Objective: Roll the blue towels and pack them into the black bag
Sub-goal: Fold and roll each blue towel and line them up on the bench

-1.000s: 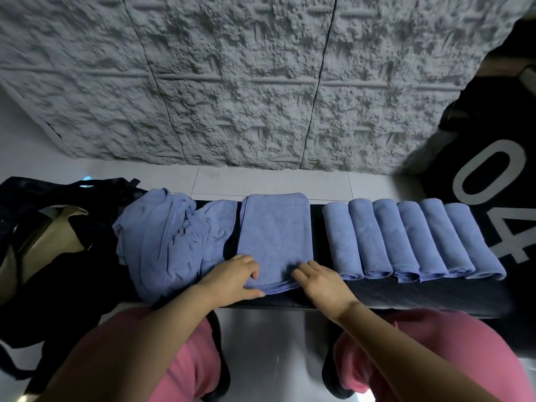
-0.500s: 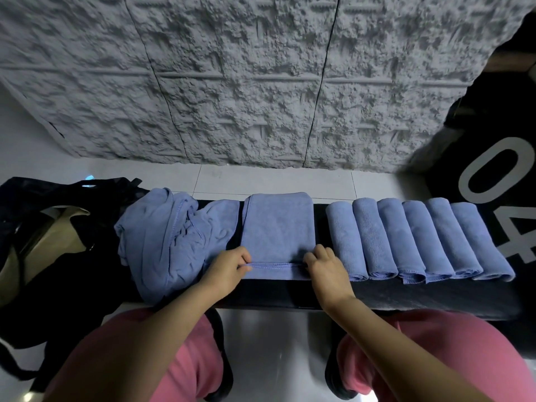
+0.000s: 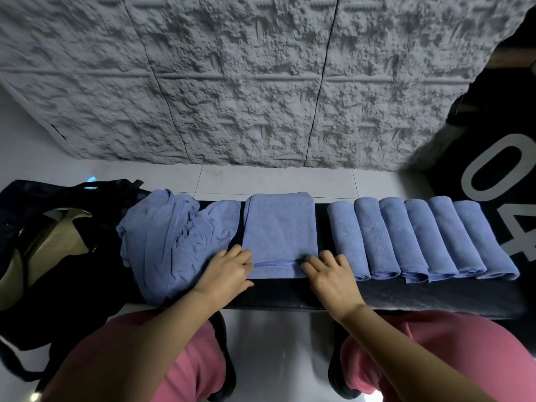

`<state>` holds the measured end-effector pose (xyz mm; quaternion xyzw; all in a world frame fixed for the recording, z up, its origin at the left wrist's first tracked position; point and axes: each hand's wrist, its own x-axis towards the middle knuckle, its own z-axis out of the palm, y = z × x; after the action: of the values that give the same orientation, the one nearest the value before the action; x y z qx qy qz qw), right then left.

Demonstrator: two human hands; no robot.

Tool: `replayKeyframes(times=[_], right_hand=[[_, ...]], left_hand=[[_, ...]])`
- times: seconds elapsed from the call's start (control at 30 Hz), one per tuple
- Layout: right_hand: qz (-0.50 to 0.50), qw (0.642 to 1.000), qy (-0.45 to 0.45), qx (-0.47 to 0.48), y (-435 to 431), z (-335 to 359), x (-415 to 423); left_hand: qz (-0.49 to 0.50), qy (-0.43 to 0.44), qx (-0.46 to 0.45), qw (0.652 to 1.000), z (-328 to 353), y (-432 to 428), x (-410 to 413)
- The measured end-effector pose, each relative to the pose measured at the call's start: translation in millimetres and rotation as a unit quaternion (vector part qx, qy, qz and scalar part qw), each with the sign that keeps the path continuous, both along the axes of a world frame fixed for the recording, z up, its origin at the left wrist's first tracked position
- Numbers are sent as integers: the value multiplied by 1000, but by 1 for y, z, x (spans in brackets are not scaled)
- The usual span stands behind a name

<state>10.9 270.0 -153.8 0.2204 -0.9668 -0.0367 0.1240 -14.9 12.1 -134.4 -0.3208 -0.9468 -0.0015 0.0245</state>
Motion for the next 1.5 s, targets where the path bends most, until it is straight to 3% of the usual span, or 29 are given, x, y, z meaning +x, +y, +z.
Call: replayKeyframes(times=[0.2,0.37,0.5,0.77,0.93,1.0,1.13,1.23,1.37,1.5], right_hand=[[-75,996,-34,-44,-8,11,-8],[-115,990,-57,-61,-12,17,-13],[-111,991,-58,-45,-11,13,-13],[-12,998,16,-67,-4,6,-11],[-15,998,-6,-68,-3,6,-9],[-37,997,-11,-64,-5,7,-10],[-73,993,-4,-88,-8,8,-11],[-93,991,2,-93,-10,10,-12],[-117,989,-6,-94,-11,16,-16],[-112,991,-16,-78,-9,14,-16]], left_hand=[[203,-104,163,960,-5,6,1],[275,-126,163,939,-8,11,-5],[285,-121,124,943,-7,13,-7],[165,27,150,974,-10,14,-7],[105,7,89,991,-9,9,-3],[125,-22,71,989,-8,10,0],[206,-68,181,959,-14,13,3],[234,-84,212,945,-14,17,2],[360,-171,217,891,-10,20,-3],[334,-153,176,913,-15,17,-11]])
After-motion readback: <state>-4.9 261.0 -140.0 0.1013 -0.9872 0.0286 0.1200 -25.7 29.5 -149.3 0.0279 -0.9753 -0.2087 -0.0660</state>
